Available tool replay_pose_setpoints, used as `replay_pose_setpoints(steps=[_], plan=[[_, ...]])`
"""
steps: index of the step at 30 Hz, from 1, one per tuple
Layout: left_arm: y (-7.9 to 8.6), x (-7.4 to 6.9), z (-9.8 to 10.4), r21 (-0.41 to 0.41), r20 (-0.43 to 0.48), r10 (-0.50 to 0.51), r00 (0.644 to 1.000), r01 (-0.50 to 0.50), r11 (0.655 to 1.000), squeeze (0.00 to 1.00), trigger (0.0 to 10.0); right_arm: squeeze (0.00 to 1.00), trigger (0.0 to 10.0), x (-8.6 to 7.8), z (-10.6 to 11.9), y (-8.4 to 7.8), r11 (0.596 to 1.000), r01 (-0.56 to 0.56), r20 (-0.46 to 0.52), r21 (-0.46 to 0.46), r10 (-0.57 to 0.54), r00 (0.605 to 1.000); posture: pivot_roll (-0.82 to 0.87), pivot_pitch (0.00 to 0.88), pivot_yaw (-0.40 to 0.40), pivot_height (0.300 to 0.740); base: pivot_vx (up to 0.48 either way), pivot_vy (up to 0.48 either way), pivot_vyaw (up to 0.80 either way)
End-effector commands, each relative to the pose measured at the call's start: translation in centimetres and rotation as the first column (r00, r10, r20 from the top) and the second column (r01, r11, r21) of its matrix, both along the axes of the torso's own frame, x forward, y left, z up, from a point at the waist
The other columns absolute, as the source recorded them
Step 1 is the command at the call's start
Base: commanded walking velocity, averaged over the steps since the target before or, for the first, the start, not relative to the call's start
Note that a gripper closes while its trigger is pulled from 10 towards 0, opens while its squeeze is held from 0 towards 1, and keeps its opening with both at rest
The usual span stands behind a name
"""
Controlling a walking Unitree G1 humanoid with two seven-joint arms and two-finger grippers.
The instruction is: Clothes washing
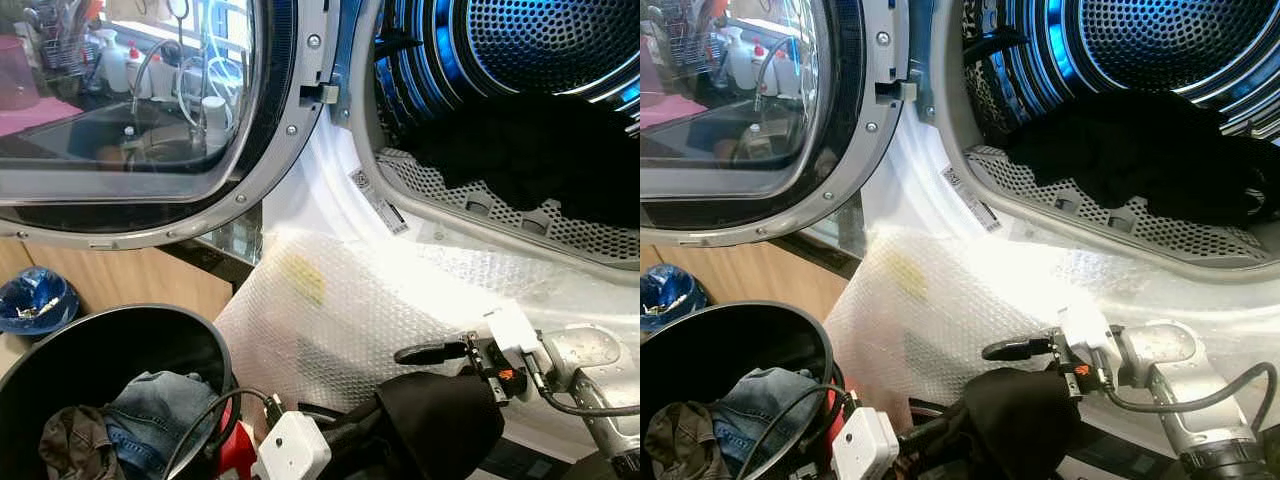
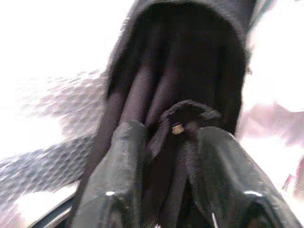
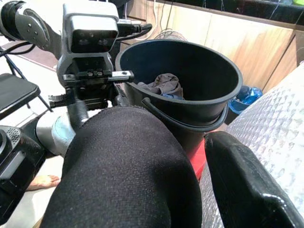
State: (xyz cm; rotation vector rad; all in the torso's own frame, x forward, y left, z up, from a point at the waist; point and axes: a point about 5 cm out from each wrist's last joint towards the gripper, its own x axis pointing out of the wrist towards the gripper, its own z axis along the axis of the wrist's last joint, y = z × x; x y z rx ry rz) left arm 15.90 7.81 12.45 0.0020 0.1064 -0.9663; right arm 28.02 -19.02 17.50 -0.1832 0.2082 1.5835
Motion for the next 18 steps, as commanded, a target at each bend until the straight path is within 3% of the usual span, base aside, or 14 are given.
replay_pose_setpoints(steps=[1,3,4,7,9,12,18], plan=[[0.3,-0.3,0.6,0.016,0.018,0.029,0.999,-0.029,0.999,0.0,0.0,0.0,10.0,0.3,1.2,-0.4,1.0,0.006,0.049,-0.001,-0.006,0.999,0.07,0.044,-0.151,0.74,0.0,0.0,0.0],[0.6,-0.4,0.5,0.028,0.009,0.05,0.999,-0.05,0.998,0.0,0.0,0.0,10.0,0.3,1.2,-0.5,1.0,0.008,0.049,-0.002,-0.008,0.999,0.08,0.049,-0.156,0.74,0.0,0.0,0.0],[0.7,-0.1,0.4,0.03,0.008,0.074,0.997,-0.075,0.997,0.0,10.0,0.0,10.0,0.3,1.2,-0.6,1.0,0.011,0.047,-0.003,-0.011,0.999,0.09,0.051,-0.16,0.74,0.0,0.0,0.0],[0.5,0.2,0.5,0.027,0.014,0.083,0.996,-0.083,0.996,0.0,10.0,0.0,10.0,0.3,1.2,-0.6,1.0,0.013,0.047,-0.003,-0.013,0.999,0.09,0.051,-0.16,0.74,0.0,0.0,0.0],[-0.1,0.4,0.8,-0.003,0.026,0.044,0.999,-0.044,0.999,0.0,0.0,0.0,10.0,0.4,1.2,-0.4,1.0,0.014,0.047,-0.002,-0.013,0.999,0.08,0.049,-0.159,0.74,0.0,0.0,0.0],[-0.4,0.1,0.8,-0.008,0.021,0.002,1.0,-0.001,1.0,0.0,0.0,0.0,10.0,0.5,1.3,-0.3,1.0,0.012,0.051,0.0,-0.012,0.999,0.08,0.049,-0.158,0.74,0.0,0.0,0.0],[-0.2,0.0,0.9,-0.006,0.014,0.019,1.0,-0.019,1.0,0.0,0.0,0.0,10.0,0.3,1.4,-0.3,1.0,0.01,0.048,-0.002,-0.01,0.999,0.08,0.053,-0.159,0.74,0.0,0.0,0.0]])
